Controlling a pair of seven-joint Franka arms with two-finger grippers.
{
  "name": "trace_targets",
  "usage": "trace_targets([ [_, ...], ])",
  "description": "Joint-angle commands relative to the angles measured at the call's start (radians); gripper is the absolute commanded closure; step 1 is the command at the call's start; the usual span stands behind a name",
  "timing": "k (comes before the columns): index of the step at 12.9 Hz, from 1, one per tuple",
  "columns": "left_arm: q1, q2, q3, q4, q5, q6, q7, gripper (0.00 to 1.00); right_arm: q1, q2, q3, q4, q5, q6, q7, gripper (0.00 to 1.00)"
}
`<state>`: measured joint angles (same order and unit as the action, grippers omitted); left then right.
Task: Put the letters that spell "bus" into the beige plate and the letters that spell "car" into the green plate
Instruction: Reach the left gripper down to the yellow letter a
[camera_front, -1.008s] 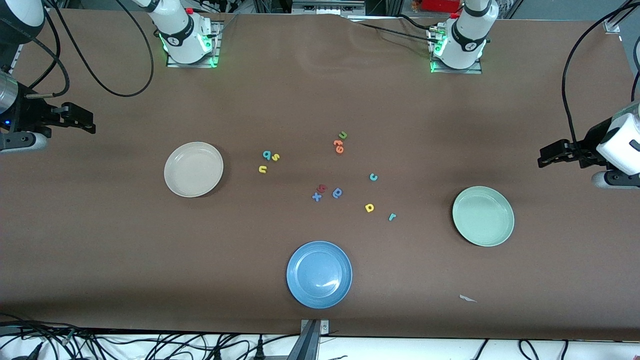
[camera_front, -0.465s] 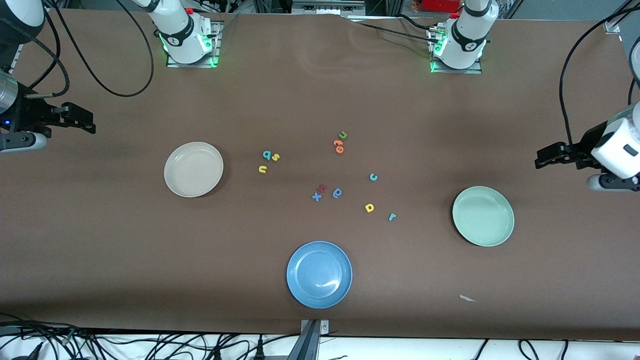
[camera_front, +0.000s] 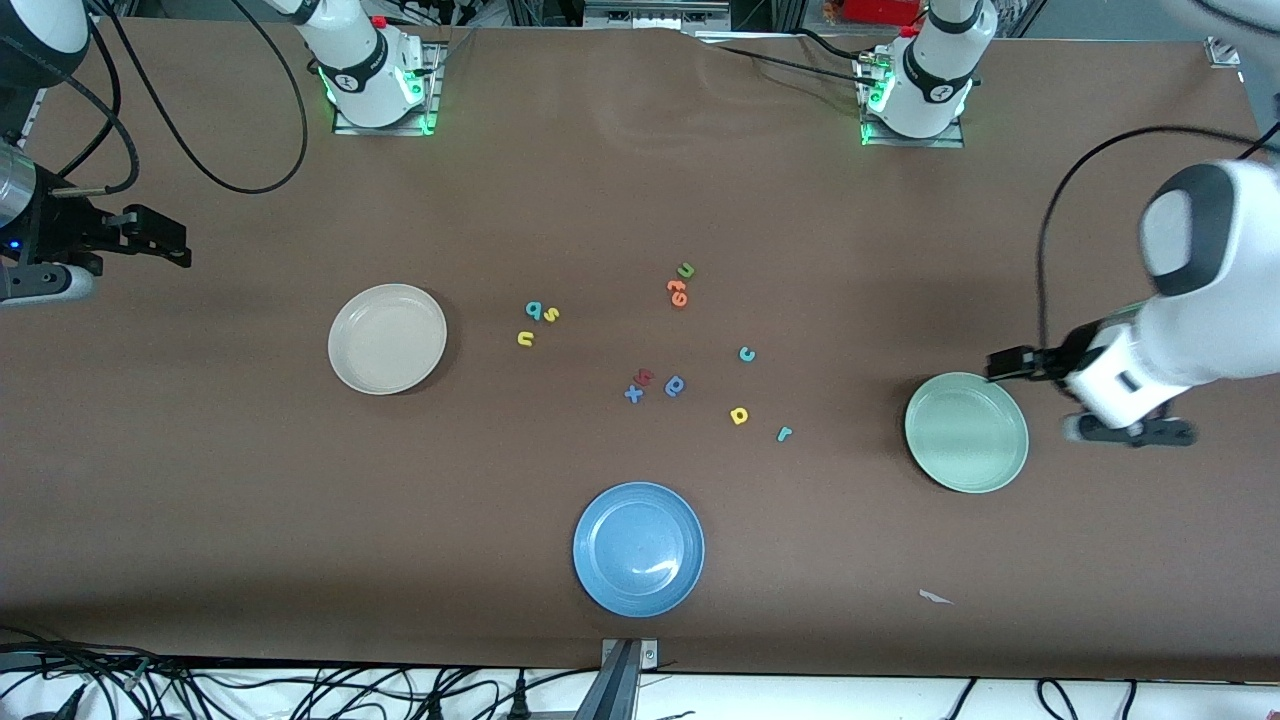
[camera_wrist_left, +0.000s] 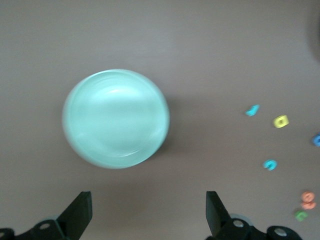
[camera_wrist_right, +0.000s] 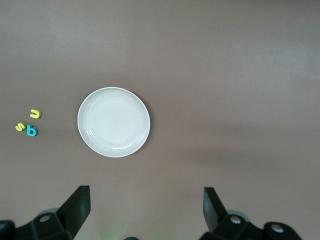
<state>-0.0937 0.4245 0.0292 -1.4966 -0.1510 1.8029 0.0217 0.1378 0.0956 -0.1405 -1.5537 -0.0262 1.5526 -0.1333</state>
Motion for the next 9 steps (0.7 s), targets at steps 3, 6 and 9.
trace_targets([
  [3,-0.18,0.15,0.006,0.015,-0.052,0.223,-0.153,0.0,0.003,0.001,-0.002,0.018,0.025,-0.011,0.015,0.0],
  [6,-0.282,0.224,0.008,0.015,-0.048,0.323,-0.285,0.0,0.003,0.004,-0.002,0.018,0.041,-0.006,0.017,0.0],
  [9,-0.343,0.292,0.009,0.016,-0.045,0.407,-0.515,0.0,-0.003,0.01,-0.002,0.02,0.045,0.0,0.015,0.0],
])
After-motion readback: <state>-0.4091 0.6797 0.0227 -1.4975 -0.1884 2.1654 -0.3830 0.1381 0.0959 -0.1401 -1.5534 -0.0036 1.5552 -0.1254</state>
